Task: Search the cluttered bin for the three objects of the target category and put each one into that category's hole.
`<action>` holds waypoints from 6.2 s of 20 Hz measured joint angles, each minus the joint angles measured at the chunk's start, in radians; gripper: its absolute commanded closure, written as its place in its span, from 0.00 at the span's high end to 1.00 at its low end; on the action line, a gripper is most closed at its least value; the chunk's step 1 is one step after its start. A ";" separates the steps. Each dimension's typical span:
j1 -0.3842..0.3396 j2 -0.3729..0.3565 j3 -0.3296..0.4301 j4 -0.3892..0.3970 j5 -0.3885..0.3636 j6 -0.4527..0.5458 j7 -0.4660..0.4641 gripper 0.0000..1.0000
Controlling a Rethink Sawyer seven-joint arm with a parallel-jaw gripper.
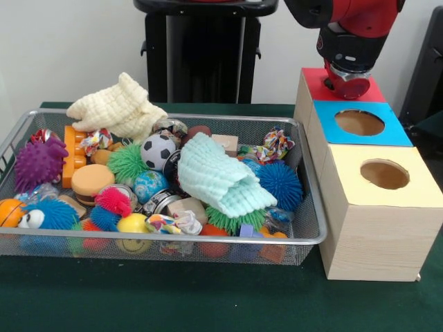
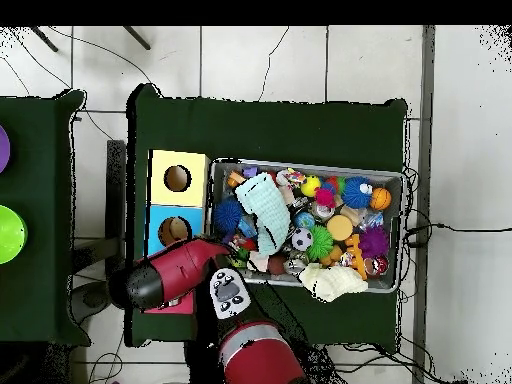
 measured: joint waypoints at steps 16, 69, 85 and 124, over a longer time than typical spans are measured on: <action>-0.003 -0.026 -0.020 -0.008 0.091 0.048 0.000 0.00; 0.021 -0.151 -0.038 0.027 0.105 0.091 0.000 1.00; 0.020 -0.156 -0.037 0.031 0.105 0.086 0.000 1.00; 0.023 -0.177 -0.029 0.038 0.108 0.083 0.000 1.00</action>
